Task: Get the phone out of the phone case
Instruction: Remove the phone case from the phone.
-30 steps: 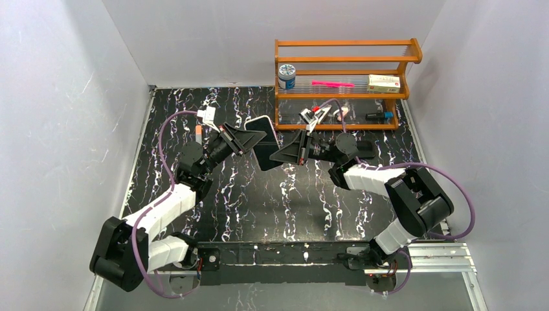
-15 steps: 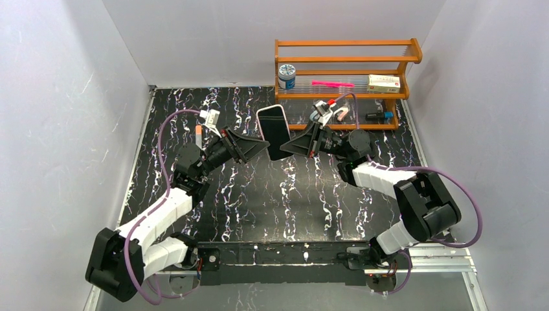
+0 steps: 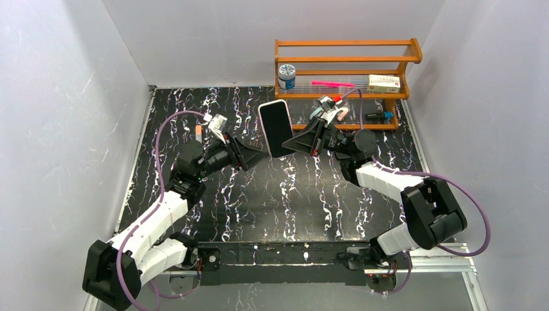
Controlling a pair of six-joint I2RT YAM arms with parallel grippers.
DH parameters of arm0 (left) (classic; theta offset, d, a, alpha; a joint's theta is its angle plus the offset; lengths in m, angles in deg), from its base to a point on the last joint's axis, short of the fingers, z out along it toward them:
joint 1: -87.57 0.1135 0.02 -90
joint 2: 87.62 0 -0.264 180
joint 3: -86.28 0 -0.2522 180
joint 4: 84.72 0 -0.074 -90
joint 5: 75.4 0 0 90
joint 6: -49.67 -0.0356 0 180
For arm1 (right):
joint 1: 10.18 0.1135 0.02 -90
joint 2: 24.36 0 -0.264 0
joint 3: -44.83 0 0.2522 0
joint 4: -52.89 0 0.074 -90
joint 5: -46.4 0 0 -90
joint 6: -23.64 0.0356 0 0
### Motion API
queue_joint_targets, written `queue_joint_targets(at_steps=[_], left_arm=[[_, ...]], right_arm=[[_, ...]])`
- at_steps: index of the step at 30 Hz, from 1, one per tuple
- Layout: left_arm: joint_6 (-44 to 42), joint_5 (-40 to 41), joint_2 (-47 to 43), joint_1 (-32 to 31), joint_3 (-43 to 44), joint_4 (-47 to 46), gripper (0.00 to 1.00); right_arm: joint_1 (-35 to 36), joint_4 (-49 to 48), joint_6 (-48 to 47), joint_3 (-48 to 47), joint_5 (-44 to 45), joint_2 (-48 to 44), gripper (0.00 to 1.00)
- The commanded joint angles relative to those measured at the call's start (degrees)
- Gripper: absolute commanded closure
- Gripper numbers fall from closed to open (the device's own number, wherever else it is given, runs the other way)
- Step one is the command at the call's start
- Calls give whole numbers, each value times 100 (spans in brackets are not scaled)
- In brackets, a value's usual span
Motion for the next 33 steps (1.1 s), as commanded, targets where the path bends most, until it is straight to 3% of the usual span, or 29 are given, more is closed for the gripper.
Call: queue_joint_targets(at_steps=[1, 9, 23, 33], left_arm=[[-295, -257, -28, 34, 178, 194, 38], [-148, -615, 121, 17, 188, -75, 32], [195, -528, 511, -168, 343, -701, 32], [600, -345, 717, -268, 538, -1267, 46]], right_arm=[[-14, -548, -64, -315, 52, -275, 99], [-17, -505, -99, -299, 52, -287, 99], [-6, -673, 81, -309, -109, -182, 99], [165, -667, 147, -130, -158, -116, 99]])
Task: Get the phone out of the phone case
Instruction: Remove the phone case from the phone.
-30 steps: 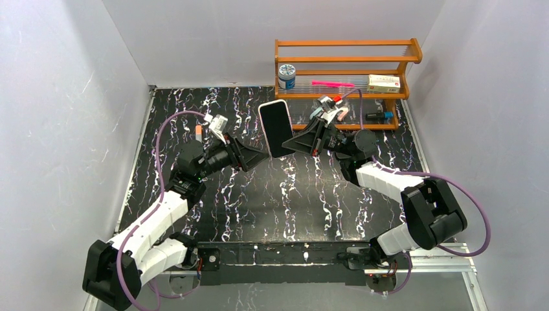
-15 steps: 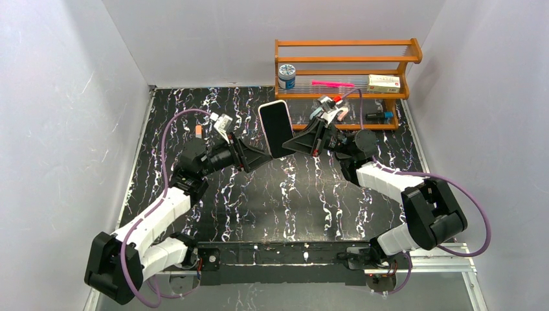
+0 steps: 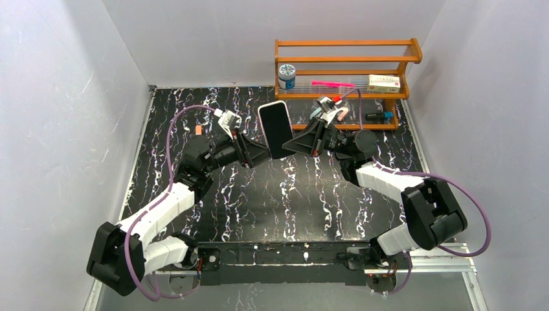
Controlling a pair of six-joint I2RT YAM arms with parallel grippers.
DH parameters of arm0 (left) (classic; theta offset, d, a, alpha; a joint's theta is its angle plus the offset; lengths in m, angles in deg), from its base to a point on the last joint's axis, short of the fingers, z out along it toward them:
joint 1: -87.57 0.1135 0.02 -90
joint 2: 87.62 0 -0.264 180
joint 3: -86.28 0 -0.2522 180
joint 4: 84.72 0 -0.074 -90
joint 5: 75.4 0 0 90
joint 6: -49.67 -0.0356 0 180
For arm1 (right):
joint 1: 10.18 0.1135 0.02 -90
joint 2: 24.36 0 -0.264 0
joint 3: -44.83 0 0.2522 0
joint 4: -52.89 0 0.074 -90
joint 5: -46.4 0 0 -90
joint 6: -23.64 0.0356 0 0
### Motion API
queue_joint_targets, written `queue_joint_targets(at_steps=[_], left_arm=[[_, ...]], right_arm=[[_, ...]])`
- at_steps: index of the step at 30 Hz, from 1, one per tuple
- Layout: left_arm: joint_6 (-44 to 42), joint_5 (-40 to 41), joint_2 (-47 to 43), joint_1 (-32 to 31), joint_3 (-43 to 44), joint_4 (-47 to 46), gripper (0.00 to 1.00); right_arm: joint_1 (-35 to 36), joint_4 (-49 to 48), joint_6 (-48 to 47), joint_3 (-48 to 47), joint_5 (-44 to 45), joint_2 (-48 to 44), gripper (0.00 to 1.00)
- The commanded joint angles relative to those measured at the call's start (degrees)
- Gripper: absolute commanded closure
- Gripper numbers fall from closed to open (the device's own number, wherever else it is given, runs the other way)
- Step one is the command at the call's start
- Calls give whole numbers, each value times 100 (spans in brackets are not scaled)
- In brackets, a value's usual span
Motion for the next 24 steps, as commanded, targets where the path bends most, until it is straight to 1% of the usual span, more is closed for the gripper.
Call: queue_joint_targets(at_steps=[1, 3, 5, 12, 17, 24], left_arm=[[248, 160, 72, -80, 385, -556, 48], [307, 217, 105, -102, 421, -653, 53], [388, 276, 134, -128, 446, -781, 62], [604, 597, 117, -139, 517, -979, 100], [621, 937, 33, -139, 528, -1020, 100], [476, 1478, 26, -141, 578, -1035, 100]], right_arm=[[152, -587, 18, -115, -37, -81, 99], [185, -559, 26, -104, -67, -42, 99], [208, -532, 28, -104, -97, -34, 99], [246, -209, -135, -16, -173, -60, 99], [285, 7, -228, 98, -320, -69, 99], [369, 951, -673, 168, -654, -251, 99]])
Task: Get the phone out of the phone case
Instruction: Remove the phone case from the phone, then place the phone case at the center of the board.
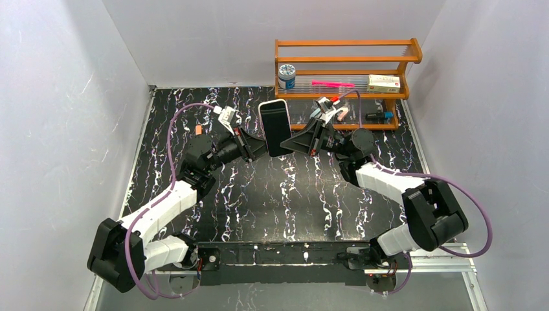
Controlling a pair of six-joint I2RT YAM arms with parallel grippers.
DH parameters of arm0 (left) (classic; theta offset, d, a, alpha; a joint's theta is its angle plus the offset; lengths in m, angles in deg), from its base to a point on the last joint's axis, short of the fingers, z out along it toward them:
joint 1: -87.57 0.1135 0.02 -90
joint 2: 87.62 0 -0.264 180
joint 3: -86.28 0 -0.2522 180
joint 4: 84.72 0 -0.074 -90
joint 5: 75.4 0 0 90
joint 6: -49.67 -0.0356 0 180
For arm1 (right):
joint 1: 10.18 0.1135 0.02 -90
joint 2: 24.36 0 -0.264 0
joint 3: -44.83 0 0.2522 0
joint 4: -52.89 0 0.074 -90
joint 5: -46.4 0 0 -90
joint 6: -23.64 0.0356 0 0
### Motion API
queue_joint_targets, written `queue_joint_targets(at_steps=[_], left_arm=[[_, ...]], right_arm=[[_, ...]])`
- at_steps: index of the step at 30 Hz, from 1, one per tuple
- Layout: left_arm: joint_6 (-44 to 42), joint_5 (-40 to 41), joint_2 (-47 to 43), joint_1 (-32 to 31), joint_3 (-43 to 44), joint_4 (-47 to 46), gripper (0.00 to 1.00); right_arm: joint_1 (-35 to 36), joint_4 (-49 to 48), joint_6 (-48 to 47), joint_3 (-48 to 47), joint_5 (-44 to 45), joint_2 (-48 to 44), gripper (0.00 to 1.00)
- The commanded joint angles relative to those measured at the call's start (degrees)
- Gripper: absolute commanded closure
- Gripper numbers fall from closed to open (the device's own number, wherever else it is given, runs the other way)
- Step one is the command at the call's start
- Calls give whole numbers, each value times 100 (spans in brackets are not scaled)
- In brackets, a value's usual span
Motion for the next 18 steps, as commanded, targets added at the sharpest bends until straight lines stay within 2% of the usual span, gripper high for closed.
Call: queue_joint_targets(at_steps=[1, 7, 13, 15, 18], left_arm=[[80, 1031, -152, 25, 404, -649, 100], [-287, 1537, -130, 34, 574, -625, 100], [-393, 1610, 20, 34, 770, -599, 100], [-544, 1651, -39, 34, 769, -354, 100], [-930, 1858, -136, 34, 848, 543, 100]], right_arm=[[276, 717, -650, 181, -944, -293, 99], [363, 1889, -1236, 287, -1027, -675, 99], [381, 2027, -1336, 526, -1046, -824, 99], [382, 2094, -1412, 588, -965, -942, 99], [373, 2592, -1804, 611, -612, -1142, 99]])
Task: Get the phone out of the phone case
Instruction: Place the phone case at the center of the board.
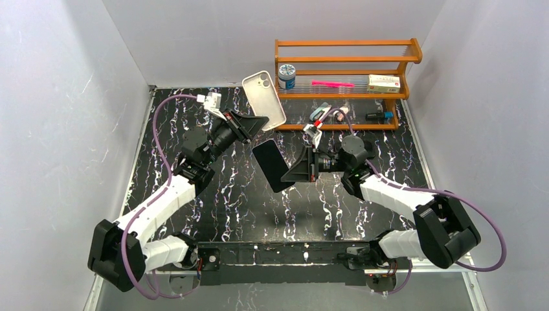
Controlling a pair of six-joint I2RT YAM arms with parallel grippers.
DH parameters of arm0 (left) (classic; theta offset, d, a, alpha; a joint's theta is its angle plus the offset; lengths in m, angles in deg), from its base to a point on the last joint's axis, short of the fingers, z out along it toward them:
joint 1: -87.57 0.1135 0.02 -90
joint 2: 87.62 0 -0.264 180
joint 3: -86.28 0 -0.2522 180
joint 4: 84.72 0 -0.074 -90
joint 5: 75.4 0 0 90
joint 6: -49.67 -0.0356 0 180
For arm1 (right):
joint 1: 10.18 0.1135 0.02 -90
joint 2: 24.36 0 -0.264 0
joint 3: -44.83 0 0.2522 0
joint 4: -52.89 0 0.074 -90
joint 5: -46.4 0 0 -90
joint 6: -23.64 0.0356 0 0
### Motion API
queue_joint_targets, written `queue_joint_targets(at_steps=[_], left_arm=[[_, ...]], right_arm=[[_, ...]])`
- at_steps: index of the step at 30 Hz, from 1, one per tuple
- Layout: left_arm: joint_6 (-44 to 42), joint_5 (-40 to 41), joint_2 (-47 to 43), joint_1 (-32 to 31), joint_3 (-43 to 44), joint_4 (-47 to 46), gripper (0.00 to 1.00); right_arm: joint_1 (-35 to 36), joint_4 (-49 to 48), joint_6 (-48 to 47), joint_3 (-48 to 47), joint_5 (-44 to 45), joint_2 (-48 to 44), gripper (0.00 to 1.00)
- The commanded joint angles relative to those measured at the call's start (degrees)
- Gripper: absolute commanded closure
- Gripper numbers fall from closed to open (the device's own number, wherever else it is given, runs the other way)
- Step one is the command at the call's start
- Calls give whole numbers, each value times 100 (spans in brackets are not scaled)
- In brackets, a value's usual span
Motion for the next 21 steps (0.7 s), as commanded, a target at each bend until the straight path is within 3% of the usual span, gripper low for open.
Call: queue_joint_targets(at_steps=[1, 13, 21], left_arm=[[-642, 389, -224, -18, 294, 959, 100], [-1641, 527, 336, 349, 648, 4532, 100], [-1832, -224, 1431, 476, 817, 5349, 100]], right_arm=[[-26, 610, -649, 2, 485, -454, 99], [-117, 2289, -1656, 61, 2500, -758, 99], [-116, 2617, -1685, 130, 3831, -433, 99]])
